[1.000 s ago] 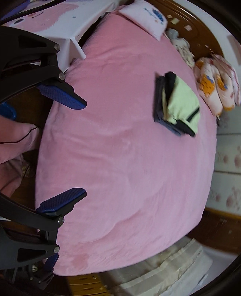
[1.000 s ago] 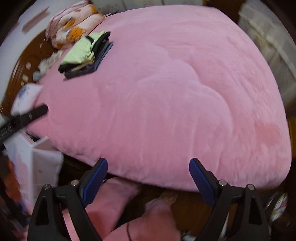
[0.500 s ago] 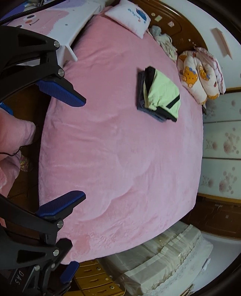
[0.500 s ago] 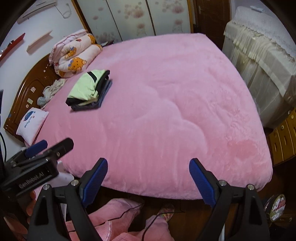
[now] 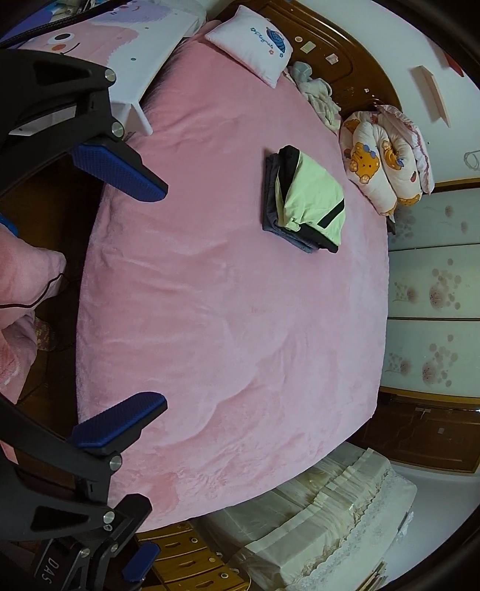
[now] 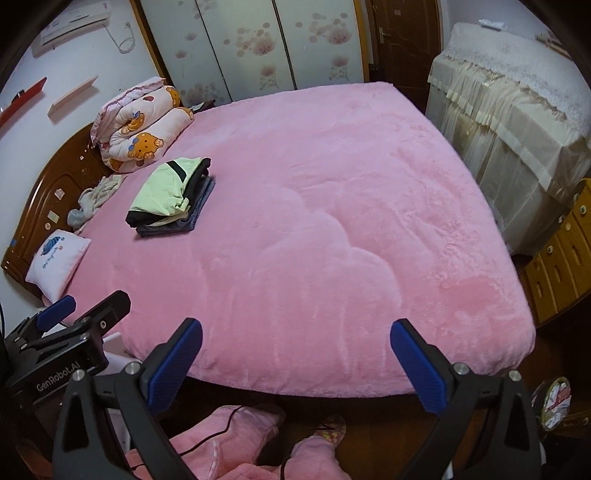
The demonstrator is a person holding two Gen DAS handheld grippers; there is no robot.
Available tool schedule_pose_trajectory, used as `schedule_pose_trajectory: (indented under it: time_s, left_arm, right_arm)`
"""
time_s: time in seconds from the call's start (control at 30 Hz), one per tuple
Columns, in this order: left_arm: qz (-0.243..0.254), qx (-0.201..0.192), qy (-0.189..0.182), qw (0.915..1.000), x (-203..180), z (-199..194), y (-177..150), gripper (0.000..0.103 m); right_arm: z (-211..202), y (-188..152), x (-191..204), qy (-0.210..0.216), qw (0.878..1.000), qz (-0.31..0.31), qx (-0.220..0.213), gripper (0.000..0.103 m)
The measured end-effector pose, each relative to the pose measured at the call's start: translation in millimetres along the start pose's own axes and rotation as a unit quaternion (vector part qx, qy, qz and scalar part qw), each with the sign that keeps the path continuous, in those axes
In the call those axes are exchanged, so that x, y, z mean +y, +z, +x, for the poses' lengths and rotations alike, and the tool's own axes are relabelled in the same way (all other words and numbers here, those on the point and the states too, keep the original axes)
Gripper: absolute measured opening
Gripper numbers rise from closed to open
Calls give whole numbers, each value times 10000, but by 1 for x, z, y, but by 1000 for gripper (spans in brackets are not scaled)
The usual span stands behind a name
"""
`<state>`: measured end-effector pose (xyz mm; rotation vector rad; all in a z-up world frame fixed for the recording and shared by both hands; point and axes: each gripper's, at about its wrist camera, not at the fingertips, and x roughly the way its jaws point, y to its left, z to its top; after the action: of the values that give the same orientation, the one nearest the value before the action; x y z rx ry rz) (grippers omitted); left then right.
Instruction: Fold large clothes
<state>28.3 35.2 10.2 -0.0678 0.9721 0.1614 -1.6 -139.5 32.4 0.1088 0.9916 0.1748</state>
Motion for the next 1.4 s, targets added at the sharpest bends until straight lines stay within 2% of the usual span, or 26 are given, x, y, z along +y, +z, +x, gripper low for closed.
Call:
schedule_pose_trajectory:
  time_s: [0.43, 1.4]
  left_arm:
    - [296, -51, -106, 9995, -12, -4, -2, 102]
    - [298, 117, -202, 9993, -6, 7, 0, 102]
  right_arm:
    - [-5, -1, 3, -89, 9998, -175, -60, 103]
    - [2, 1, 0, -134, 9999, -102, 29, 103]
